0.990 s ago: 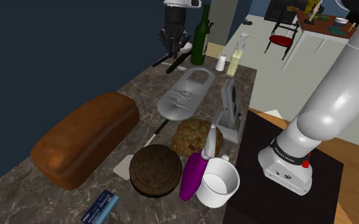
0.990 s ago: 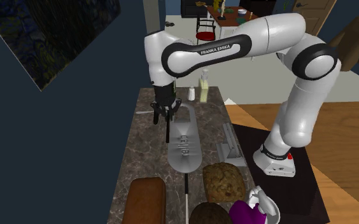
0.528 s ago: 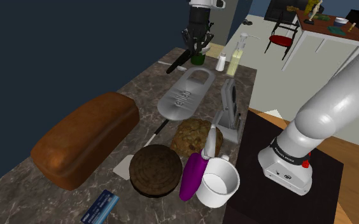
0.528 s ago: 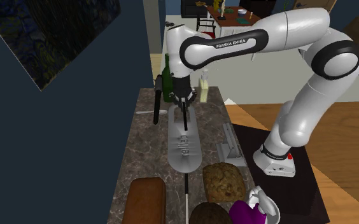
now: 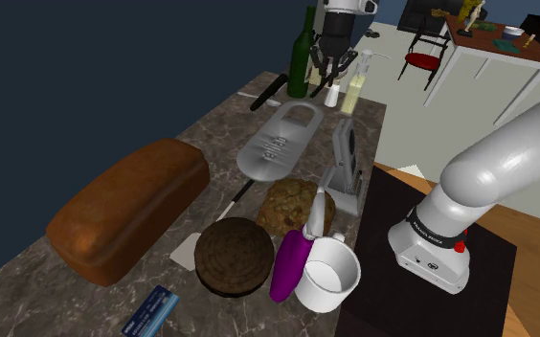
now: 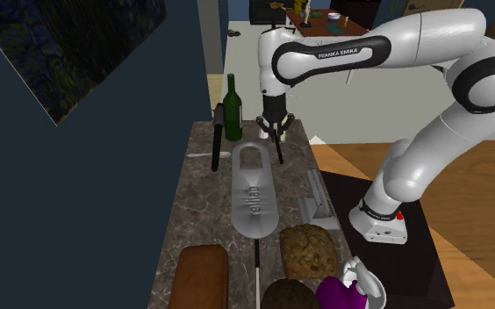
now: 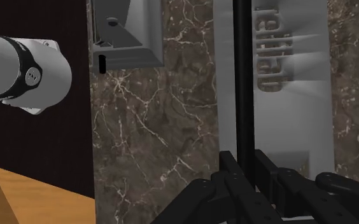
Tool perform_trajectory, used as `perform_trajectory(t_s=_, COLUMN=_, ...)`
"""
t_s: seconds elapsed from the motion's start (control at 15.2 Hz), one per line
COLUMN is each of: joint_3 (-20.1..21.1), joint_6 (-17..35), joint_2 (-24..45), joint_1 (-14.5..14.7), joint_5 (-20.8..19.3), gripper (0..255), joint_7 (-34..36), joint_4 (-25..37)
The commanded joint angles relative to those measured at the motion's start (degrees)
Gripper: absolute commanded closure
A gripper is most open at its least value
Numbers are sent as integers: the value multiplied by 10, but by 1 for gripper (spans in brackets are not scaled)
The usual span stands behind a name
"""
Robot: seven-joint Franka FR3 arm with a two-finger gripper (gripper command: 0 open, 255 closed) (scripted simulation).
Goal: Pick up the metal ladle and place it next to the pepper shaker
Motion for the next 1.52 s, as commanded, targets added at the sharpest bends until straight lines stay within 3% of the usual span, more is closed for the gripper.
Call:
perform_trajectory(t_s=0.0, joint_3=-17, joint_6=-6, joint_2=-22, joint_1=-11, joint_5=-8, gripper=255, joint_7=-27, joint_4=-21)
perform_trajectory(t_s=0.2, joint_3=-47, joint_6=-15, joint_2=-52, joint_1=-31, joint_5=-25, gripper=255, joint_7=-71, joint_4=-48)
perform_trajectory(t_s=1.45, joint_3=-43, joint_6=136, joint_2=-16, joint_1=-29, joint_5=-19, gripper=255, joint_7=-87, joint_4=-164)
